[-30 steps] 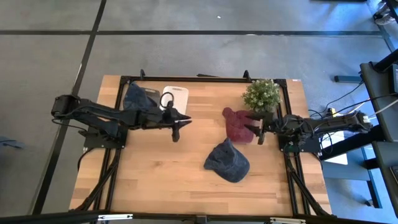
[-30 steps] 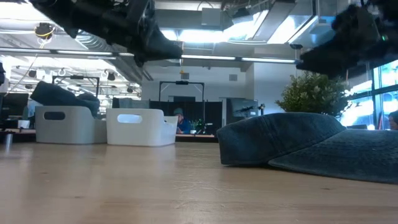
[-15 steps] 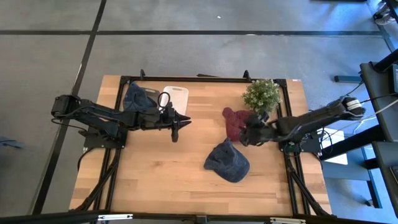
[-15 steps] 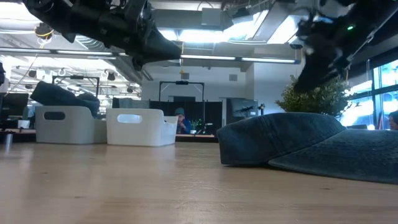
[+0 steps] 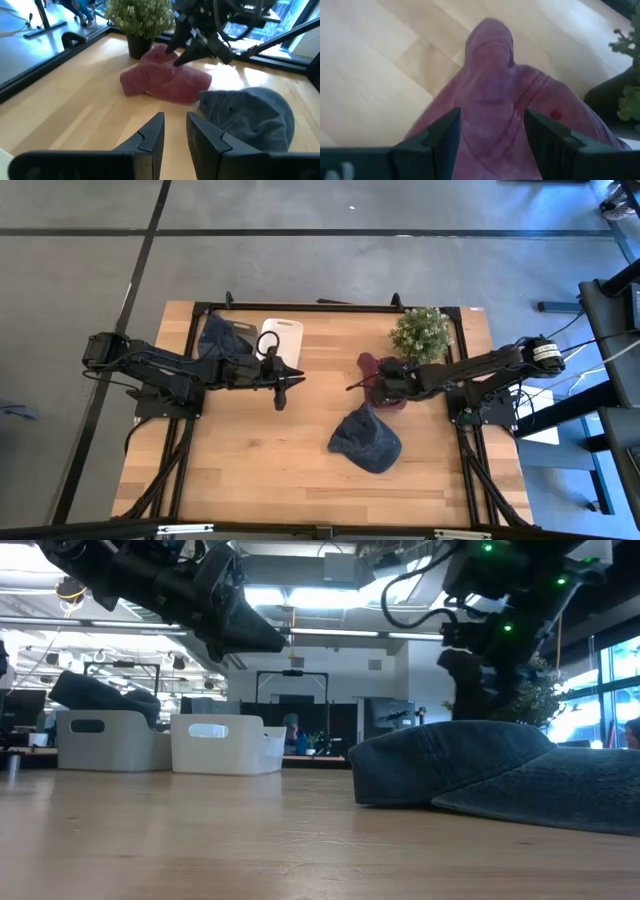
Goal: Pick & Place hat
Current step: Put the red cap into the white bin
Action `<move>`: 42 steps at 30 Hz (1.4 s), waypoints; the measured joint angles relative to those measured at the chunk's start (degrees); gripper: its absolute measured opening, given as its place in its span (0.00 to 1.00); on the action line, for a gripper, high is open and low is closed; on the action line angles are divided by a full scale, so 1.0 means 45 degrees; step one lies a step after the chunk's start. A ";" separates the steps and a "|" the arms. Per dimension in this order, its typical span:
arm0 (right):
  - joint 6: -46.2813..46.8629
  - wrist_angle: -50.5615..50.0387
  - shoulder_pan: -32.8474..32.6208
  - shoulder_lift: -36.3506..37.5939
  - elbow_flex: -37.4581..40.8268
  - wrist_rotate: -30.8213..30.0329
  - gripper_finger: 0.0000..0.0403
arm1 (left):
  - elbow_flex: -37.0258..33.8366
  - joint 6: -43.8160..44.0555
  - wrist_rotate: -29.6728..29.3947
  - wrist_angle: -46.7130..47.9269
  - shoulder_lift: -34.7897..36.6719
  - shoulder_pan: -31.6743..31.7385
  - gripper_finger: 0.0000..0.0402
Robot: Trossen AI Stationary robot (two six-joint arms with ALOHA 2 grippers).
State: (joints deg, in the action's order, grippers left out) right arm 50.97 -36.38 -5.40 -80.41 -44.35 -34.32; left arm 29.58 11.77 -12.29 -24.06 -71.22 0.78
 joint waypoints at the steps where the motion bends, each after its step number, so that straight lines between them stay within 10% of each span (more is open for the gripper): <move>1: 0.0035 0.0082 0.0120 -0.0041 -0.0077 0.0026 0.54 | 0.0000 0.0004 0.0000 0.0059 0.0000 0.0000 0.19; 14: -0.0732 0.0092 0.0831 -0.0077 -0.0640 0.2175 0.54 | 0.0000 0.0010 0.0000 0.0070 -0.0005 0.0000 0.19; 36: -0.1688 0.2347 0.1002 -0.1566 0.0348 0.1518 0.54 | 0.0000 0.0015 0.0002 0.0363 -0.0005 0.0000 0.19; 42: -0.1781 0.2429 0.1051 -0.2120 0.0329 0.0976 0.34 | 0.0000 0.0010 0.0000 0.0362 -0.0005 0.0000 0.20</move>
State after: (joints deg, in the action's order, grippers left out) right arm 42.95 -25.44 -0.67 -89.95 -42.87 -29.93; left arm 29.58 11.82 -12.29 -22.44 -71.24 0.78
